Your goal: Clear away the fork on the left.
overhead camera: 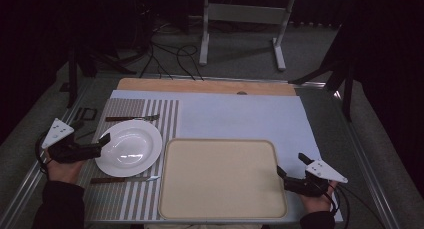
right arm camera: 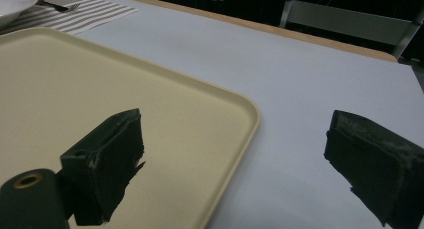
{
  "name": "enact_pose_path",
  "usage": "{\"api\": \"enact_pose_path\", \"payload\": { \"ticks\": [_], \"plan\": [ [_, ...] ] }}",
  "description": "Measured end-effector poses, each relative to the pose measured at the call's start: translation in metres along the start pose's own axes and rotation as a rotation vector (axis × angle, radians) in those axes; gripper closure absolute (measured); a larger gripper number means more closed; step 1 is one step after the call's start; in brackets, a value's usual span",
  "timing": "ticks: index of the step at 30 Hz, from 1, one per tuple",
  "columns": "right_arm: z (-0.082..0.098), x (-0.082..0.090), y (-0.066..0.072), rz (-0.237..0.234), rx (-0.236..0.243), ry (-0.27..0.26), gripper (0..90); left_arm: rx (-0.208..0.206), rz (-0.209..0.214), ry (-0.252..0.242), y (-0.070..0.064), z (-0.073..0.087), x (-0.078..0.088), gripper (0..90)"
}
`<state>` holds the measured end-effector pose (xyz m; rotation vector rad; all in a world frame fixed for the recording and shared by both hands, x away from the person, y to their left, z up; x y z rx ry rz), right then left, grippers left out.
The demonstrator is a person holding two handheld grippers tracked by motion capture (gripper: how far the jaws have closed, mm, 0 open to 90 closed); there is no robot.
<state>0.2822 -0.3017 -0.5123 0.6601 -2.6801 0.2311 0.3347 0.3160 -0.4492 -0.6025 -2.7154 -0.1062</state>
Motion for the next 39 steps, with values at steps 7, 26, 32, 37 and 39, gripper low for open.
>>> {"api": "enact_pose_path", "payload": {
  "ticks": [7,26,32,37,39],
  "plan": [
    [0.0,0.0,0.0,-0.001,0.0,0.003,8.4,0.009,-0.006,0.001,0.007,-0.004,-0.005,0.0],
    [0.001,-0.001,0.0,-0.003,0.0,0.007,8.4,0.005,-0.03,0.03,0.021,-0.016,-0.02,0.0],
    [0.001,-0.001,0.0,-0.005,0.0,0.007,8.4,-0.008,-0.031,0.051,0.024,-0.017,-0.026,0.0],
    [0.001,-0.001,0.0,-0.006,0.002,0.007,8.4,-0.021,-0.032,0.07,0.026,-0.019,-0.031,0.0],
    [0.001,-0.001,0.0,-0.006,0.0,0.006,8.4,-0.023,-0.033,0.076,0.026,-0.02,-0.033,0.0]
  ]
}}
Point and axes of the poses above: each handheld gripper's, and its own axes: x roughly backward along the jaws, z roughly out of its underside, y roughly to its left, the point moved 5 cm from there along -x, roughly forward along the jaws, and after that the axes turned 1 degree about x, right-handed, at the moved point
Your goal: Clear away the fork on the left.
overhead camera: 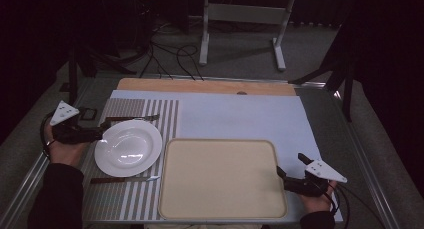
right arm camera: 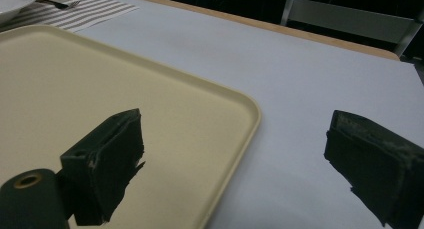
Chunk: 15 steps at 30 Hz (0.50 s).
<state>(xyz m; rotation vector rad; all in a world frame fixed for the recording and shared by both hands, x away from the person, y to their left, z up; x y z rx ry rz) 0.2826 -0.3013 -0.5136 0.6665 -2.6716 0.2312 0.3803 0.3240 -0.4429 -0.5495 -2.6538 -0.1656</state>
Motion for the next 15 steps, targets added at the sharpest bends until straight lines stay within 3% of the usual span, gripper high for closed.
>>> {"api": "enact_pose_path", "payload": {
  "ticks": [15],
  "plan": [
    [0.0,0.001,0.0,0.004,0.002,-0.003,8.4,-0.011,-0.03,0.044,0.011,-0.004,-0.018,0.0]
  ]
}}
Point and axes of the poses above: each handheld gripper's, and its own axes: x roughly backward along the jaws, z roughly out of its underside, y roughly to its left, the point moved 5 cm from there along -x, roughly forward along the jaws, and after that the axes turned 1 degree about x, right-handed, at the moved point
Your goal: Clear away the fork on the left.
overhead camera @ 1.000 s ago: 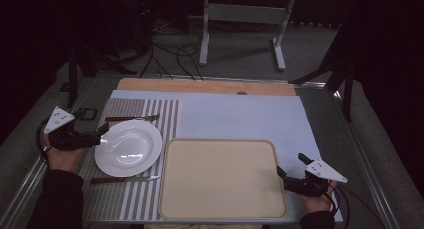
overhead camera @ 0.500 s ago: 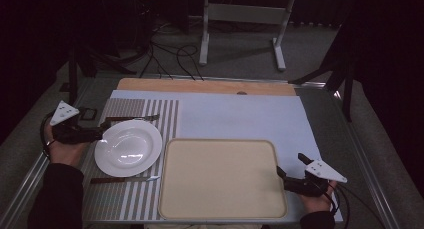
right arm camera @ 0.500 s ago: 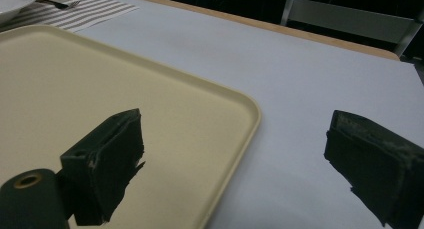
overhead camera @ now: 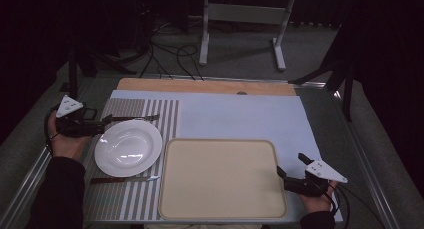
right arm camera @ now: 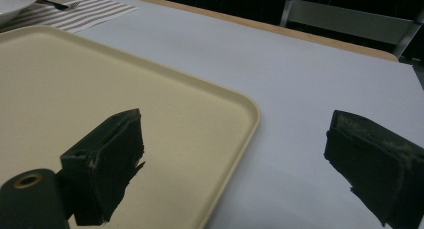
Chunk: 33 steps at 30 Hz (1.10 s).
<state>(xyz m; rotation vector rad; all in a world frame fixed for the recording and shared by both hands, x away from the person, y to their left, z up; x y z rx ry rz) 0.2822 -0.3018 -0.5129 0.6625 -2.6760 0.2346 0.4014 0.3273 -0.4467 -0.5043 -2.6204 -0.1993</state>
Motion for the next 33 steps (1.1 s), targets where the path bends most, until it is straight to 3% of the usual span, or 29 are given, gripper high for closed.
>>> {"api": "enact_pose_path", "payload": {
  "ticks": [16,28,33],
  "plan": [
    [0.001,-0.001,0.0,-0.004,-0.004,0.004,8.4,-0.008,-0.03,0.06,0.019,-0.004,-0.016,0.0],
    [0.001,-0.002,0.0,-0.004,-0.003,0.008,8.4,0.009,-0.038,0.103,0.024,-0.005,-0.039,0.0],
    [0.001,-0.001,-0.001,0.0,-0.004,0.006,8.4,-0.012,-0.041,0.143,0.024,-0.003,-0.047,0.0]
  ]
}}
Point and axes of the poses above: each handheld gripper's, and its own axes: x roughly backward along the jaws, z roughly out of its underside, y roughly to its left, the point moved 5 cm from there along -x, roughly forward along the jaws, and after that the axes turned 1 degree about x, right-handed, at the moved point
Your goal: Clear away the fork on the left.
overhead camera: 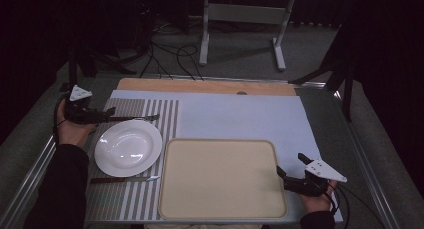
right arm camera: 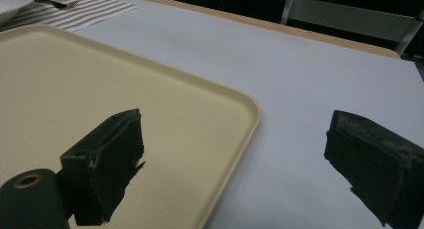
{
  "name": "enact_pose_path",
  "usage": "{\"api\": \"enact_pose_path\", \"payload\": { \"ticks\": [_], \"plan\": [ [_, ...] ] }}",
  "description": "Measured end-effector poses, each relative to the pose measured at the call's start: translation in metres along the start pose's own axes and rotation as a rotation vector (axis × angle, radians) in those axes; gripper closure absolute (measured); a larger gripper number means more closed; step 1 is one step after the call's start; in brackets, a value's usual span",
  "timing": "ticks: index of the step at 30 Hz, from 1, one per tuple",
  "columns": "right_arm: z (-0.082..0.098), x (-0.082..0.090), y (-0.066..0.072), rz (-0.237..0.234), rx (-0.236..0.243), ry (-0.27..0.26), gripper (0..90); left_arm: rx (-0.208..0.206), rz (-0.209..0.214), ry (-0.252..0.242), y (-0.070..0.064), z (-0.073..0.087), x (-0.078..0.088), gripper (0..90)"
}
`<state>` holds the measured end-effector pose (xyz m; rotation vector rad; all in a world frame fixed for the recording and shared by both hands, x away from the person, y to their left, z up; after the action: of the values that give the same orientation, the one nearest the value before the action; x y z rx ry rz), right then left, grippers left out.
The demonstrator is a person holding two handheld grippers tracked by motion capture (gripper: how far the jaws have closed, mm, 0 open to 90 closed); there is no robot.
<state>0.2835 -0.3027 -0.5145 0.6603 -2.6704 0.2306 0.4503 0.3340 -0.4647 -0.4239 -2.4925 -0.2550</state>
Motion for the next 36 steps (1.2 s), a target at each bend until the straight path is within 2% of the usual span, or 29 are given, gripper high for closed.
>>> {"api": "enact_pose_path", "payload": {
  "ticks": [4,14,17,22,25,26,30,34,35,36],
  "plan": [
    [0.0,0.0,0.0,-0.001,-0.004,0.001,8.4,-0.002,0.001,0.029,0.002,0.001,-0.006,0.0],
    [0.001,0.002,-0.001,0.004,-0.001,0.002,8.4,0.002,0.036,0.157,0.002,0.013,-0.028,2.3],
    [0.001,0.002,-0.001,0.004,-0.006,0.002,8.4,0.032,0.07,0.181,0.001,0.015,-0.034,2.0],
    [0.002,0.002,-0.001,0.003,-0.006,0.006,8.4,0.028,0.063,0.237,0.002,0.02,-0.045,1.7],
    [0.002,0.002,-0.002,0.004,-0.007,0.008,8.4,0.026,0.072,0.276,0.004,0.021,-0.048,5.5],
    [0.003,0.002,-0.002,0.004,-0.007,0.008,8.4,0.018,0.06,0.292,0.005,0.021,-0.049,6.1],
    [0.003,0.003,-0.002,0.002,-0.005,0.008,8.4,0.032,0.026,0.312,0.011,0.023,-0.053,9.5],
    [0.002,0.002,-0.002,0.002,-0.004,0.007,8.4,0.037,0.028,0.341,0.009,0.026,-0.061,11.4],
    [0.002,0.003,-0.002,0.002,-0.006,0.007,8.4,0.031,0.036,0.349,0.007,0.027,-0.063,11.7],
    [0.002,0.003,-0.002,0.001,-0.01,0.006,8.4,0.023,0.025,0.359,0.006,0.027,-0.065,12.2]
  ]
}}
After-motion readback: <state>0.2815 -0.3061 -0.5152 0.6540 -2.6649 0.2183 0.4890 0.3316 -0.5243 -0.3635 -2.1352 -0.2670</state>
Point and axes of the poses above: each handheld gripper's, and its own axes: x roughly backward along the jaws, z roughly out of its underside, y roughly to its left, the point moved 5 cm from there along -x, roughly forward along the jaws, and after that the axes turned 1 degree about x, right-handed, at the moved point
